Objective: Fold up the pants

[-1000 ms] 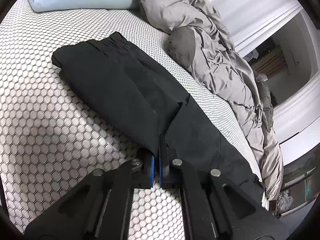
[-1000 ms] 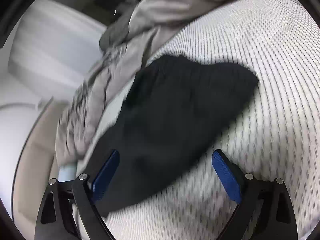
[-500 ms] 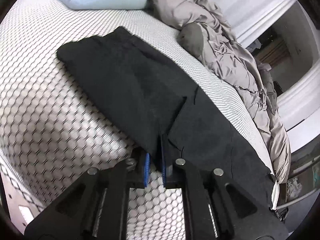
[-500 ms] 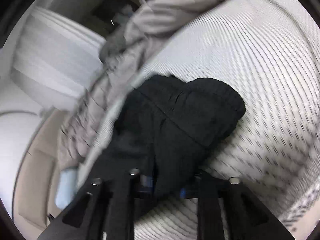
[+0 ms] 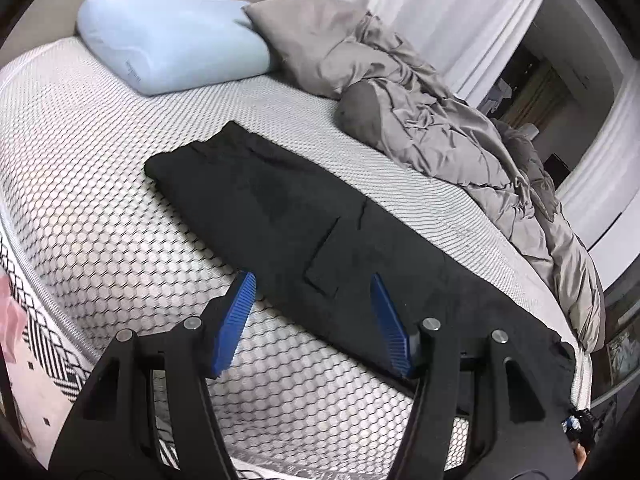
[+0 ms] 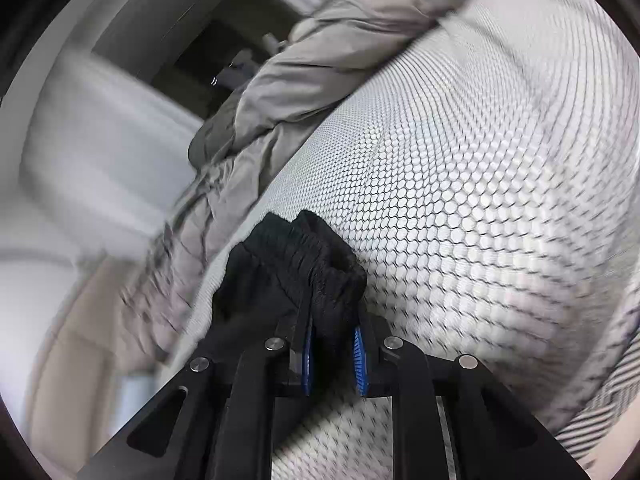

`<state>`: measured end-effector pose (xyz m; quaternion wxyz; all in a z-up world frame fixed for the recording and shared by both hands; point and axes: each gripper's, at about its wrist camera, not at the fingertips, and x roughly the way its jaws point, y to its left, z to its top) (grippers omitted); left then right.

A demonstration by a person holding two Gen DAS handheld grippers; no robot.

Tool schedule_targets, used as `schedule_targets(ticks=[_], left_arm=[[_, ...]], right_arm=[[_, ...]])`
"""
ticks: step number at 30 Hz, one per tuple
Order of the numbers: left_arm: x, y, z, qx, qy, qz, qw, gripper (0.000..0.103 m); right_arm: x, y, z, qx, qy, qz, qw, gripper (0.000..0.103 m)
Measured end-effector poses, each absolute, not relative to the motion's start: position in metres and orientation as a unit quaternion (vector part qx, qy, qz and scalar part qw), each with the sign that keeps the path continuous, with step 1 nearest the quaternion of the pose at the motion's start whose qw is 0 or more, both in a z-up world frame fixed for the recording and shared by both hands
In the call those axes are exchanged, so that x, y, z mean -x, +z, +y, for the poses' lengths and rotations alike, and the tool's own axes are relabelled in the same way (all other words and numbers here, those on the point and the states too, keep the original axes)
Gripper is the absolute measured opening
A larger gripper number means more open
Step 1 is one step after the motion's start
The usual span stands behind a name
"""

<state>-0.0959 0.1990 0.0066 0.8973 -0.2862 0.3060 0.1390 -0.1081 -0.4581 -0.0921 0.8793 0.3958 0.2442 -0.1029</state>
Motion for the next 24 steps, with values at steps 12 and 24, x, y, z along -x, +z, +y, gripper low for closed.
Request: schedule_targets(ticks=[12, 24], left_arm=[[0.014, 0.0, 0.093, 0.231, -0.052, 0.362, 0.902, 0.067], [-0.002, -0.03, 0.073, 0.196, -0.048, 0.41, 0.89, 0.067]], right_arm=[[0.036, -0.025, -0.459, -0.291, -0.035, 0.278, 0.915, 0.075], [-0.09, -0.032, -0.464, -0.182, 0.176, 0.412, 0.876, 0.071]])
